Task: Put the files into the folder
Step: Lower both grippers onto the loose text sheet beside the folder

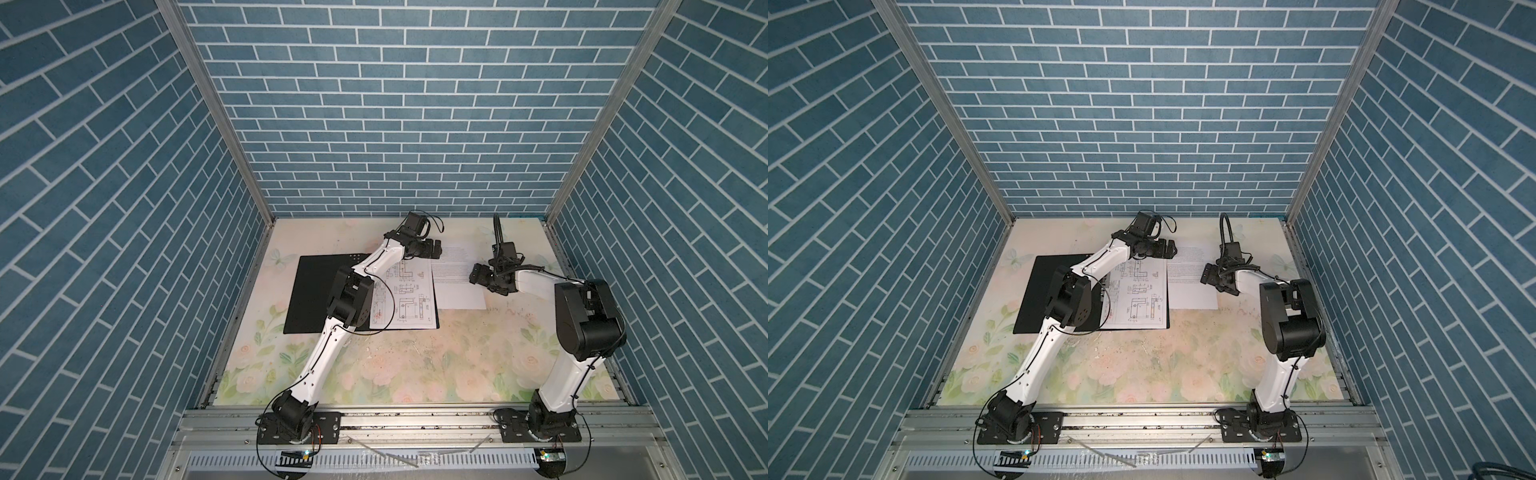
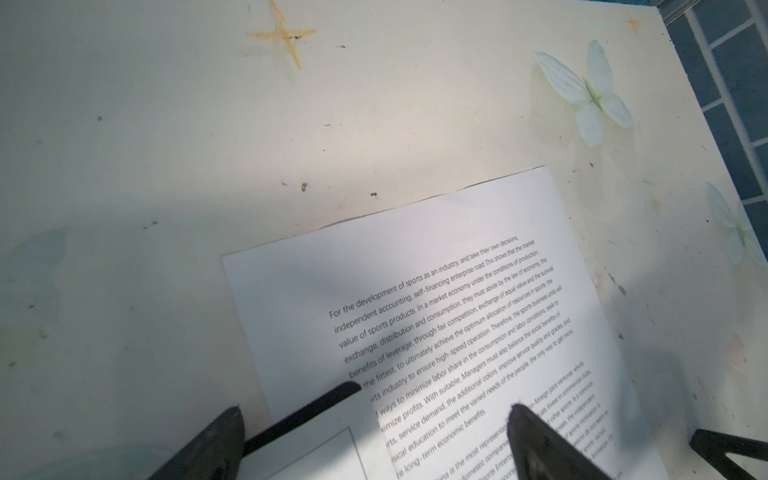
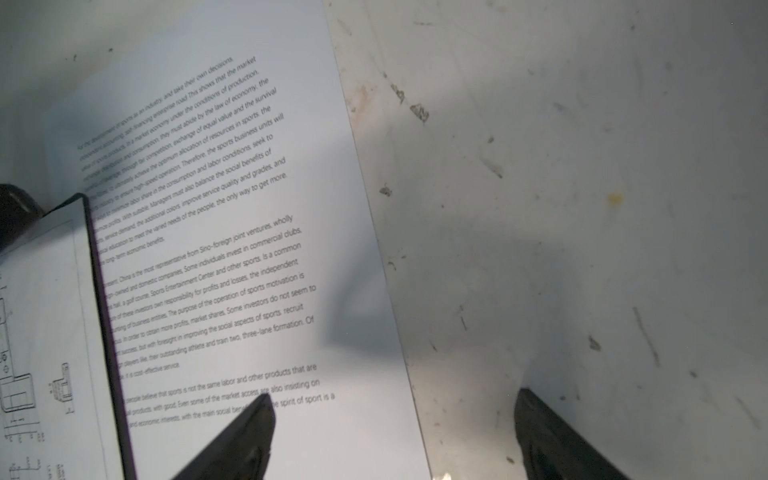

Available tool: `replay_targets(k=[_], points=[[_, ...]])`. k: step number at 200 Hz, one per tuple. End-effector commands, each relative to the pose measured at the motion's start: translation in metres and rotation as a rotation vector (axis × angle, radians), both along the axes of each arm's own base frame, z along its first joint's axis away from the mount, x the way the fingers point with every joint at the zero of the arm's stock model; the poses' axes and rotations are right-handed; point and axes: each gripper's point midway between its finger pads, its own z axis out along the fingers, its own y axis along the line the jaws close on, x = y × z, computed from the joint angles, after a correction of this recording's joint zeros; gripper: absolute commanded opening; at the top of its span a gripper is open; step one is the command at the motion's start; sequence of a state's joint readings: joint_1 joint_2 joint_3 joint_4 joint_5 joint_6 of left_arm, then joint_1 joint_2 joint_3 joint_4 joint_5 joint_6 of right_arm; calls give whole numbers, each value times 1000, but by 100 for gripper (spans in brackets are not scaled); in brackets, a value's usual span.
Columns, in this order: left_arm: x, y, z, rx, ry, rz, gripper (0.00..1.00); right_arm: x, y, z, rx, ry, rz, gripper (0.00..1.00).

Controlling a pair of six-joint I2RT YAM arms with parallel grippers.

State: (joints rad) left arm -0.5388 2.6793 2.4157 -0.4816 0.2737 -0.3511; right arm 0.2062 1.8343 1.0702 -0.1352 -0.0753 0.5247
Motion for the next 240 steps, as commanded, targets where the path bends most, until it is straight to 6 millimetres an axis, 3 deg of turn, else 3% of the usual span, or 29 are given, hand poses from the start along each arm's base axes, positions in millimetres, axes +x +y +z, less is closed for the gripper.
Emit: replay_targets(k=[1, 57, 174, 240], points=[[-6, -1, -15, -11, 62, 1, 100, -6, -2, 5, 21, -1, -23, 89], [-15, -10, -31, -50, 124, -2, 100, -14, -3, 1, 38, 17, -34, 89], [-45, -45, -29, -85, 149, -65, 100, -30, -7, -2, 79, 39, -54, 88], [-42, -37, -15, -43, 106, -64, 100, -34, -4, -5, 109, 48, -56, 87]])
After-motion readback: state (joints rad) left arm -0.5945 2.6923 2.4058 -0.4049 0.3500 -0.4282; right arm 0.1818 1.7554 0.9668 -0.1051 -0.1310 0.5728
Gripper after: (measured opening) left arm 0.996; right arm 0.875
